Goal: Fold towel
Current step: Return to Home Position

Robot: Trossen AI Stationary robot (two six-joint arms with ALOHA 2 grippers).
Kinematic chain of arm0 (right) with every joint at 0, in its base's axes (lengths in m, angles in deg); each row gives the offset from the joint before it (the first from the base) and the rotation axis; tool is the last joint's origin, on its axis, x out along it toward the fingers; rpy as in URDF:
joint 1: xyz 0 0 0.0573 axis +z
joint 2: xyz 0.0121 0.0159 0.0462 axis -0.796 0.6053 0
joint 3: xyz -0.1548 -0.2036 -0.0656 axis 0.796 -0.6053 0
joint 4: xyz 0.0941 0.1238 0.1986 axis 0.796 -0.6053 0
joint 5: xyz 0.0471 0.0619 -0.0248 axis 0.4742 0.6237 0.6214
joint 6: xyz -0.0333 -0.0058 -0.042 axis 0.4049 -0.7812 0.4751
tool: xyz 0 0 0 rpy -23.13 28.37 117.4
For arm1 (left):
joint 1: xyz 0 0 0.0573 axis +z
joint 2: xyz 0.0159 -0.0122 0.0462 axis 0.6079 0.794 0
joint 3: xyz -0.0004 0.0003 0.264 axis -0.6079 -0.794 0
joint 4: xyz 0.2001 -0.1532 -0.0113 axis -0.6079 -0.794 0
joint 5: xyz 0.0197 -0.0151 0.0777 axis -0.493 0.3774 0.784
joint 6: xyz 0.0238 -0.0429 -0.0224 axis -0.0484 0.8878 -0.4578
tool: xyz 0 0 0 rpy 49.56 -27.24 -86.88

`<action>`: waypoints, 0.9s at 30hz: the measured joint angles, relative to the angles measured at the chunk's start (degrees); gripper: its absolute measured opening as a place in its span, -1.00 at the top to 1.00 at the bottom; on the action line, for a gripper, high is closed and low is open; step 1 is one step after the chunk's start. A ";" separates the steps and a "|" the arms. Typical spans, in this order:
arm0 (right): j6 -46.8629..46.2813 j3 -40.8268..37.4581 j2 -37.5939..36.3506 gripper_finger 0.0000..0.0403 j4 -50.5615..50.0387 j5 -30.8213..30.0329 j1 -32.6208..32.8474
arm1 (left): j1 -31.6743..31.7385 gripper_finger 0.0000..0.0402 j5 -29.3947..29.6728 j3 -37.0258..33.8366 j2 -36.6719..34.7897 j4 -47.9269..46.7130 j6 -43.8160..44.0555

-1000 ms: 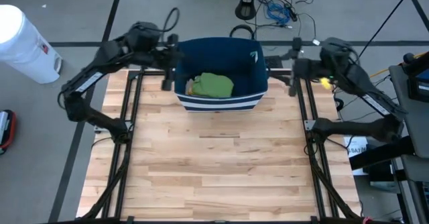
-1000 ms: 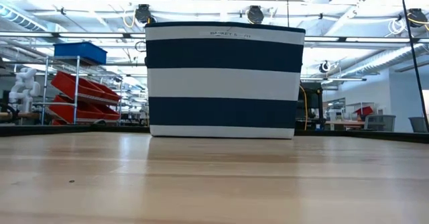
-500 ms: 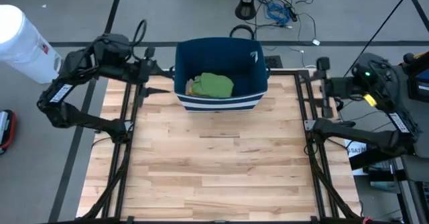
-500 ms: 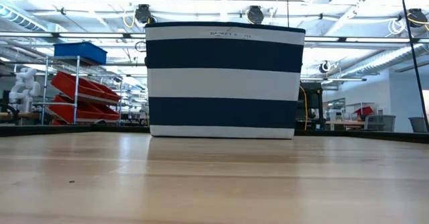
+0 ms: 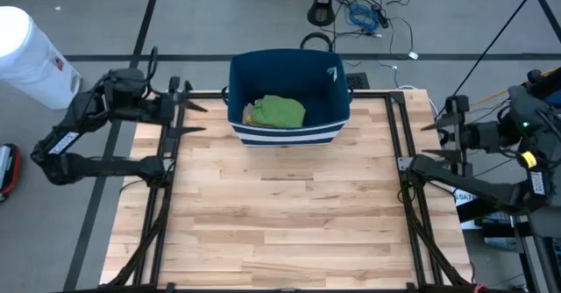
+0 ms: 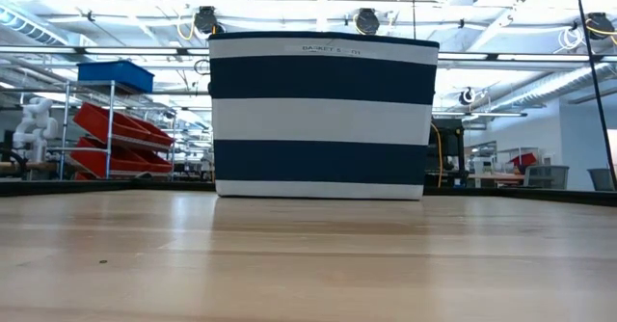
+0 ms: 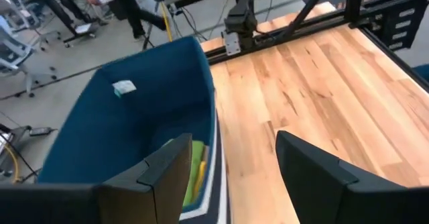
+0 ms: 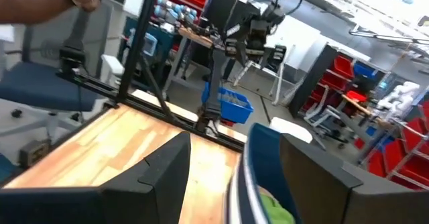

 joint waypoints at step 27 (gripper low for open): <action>-23.90 -47.53 -23.75 -0.07 39.37 5.74 0.00 | -0.24 -0.11 -6.14 -53.94 -29.88 44.81 20.07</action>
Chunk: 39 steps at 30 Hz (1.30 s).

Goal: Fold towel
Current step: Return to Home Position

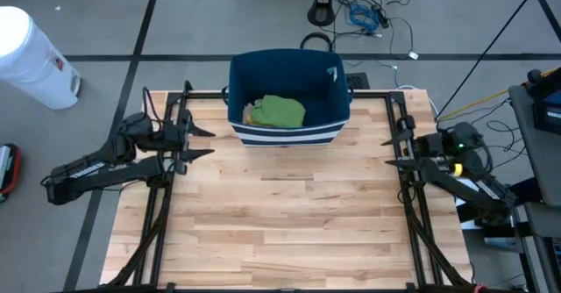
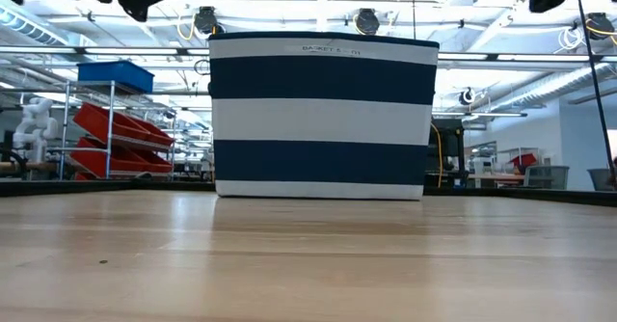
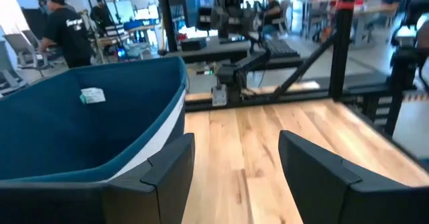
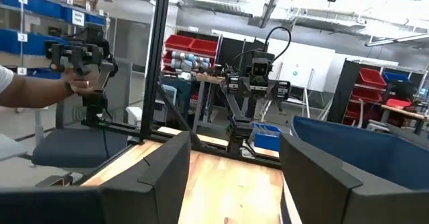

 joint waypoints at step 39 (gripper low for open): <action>3.52 -21.48 -0.11 -0.07 21.01 -1.87 -0.02 | -1.05 -0.11 8.17 -24.90 -5.94 24.02 3.79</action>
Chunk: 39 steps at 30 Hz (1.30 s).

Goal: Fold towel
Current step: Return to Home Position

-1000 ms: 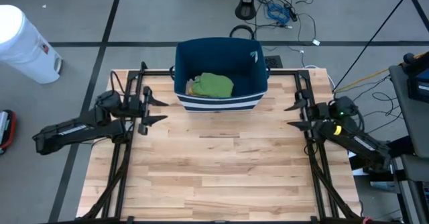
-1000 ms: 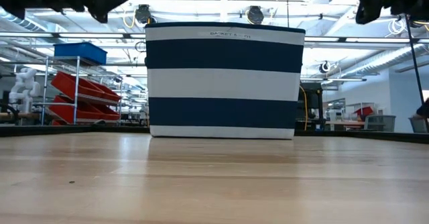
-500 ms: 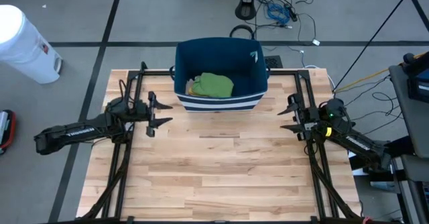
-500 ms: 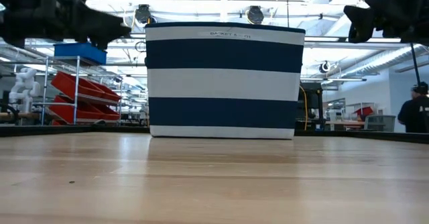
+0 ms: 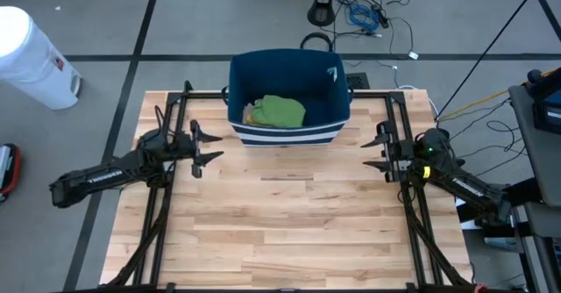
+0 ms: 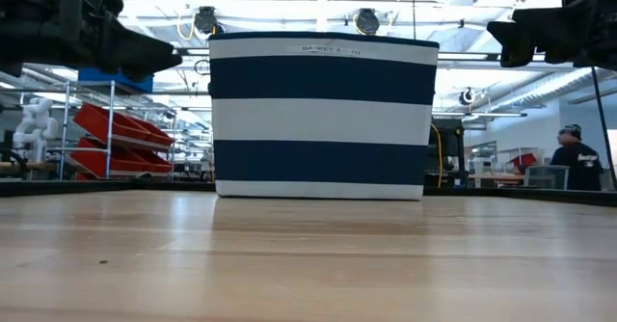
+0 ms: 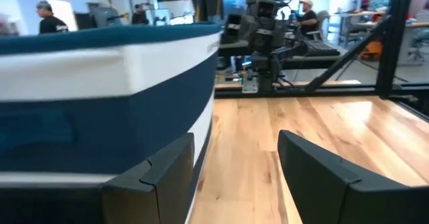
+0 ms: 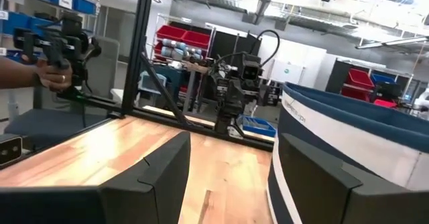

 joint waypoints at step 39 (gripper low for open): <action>2.59 -2.56 0.00 0.27 -5.45 -3.15 -1.53 | 3.96 -0.11 5.64 0.02 -15.02 -19.36 5.82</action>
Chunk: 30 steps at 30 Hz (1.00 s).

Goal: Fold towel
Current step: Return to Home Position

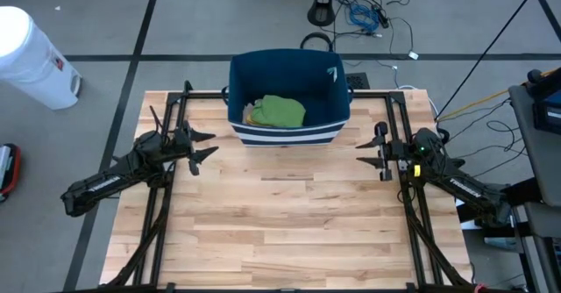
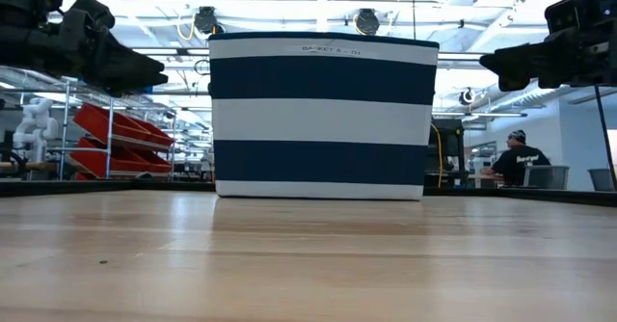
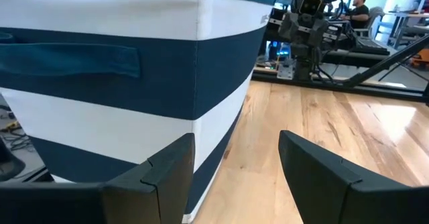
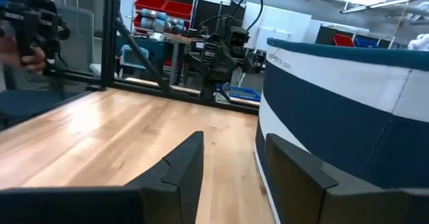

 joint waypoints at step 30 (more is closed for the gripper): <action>-5.06 0.02 0.07 0.28 0.85 -2.90 0.02 | 0.00 -0.11 0.11 0.02 0.00 0.03 -0.03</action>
